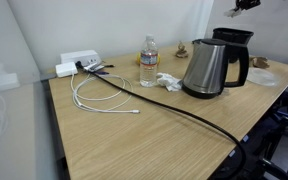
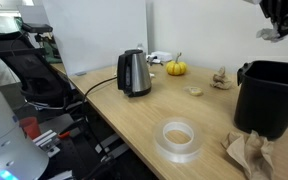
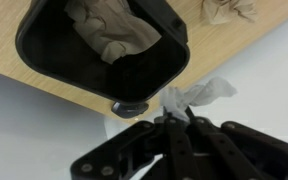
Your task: Place the crumpled napkin on the right in the bin
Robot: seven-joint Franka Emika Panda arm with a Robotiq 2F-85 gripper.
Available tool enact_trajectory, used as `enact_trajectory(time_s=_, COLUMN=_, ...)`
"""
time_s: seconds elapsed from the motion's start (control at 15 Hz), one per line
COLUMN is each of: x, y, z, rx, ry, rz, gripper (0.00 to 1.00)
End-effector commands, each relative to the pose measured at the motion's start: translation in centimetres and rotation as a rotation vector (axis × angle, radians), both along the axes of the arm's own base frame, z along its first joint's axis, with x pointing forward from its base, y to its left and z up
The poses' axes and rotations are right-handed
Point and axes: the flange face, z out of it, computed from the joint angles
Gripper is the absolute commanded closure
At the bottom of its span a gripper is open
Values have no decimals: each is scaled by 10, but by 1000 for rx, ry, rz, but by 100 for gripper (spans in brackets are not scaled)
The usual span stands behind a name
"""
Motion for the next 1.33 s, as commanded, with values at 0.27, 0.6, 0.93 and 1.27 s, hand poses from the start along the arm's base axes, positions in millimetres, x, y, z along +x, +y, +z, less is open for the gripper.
enact_trajectory(time_s=0.27, x=8, y=-33, z=-46, rx=26, ry=91, rz=-63, gripper=98)
enact_trajectory(time_s=0.6, x=3, y=-41, z=-71, rx=38, ry=139, rz=-97, gripper=71)
enact_trajectory(time_s=0.93, x=4, y=-38, z=-69, rx=63, ry=141, rz=-93, gripper=35)
enact_trajectory(time_s=1.27, x=5, y=-35, z=-57, rx=66, ry=113, rz=-77, gripper=2)
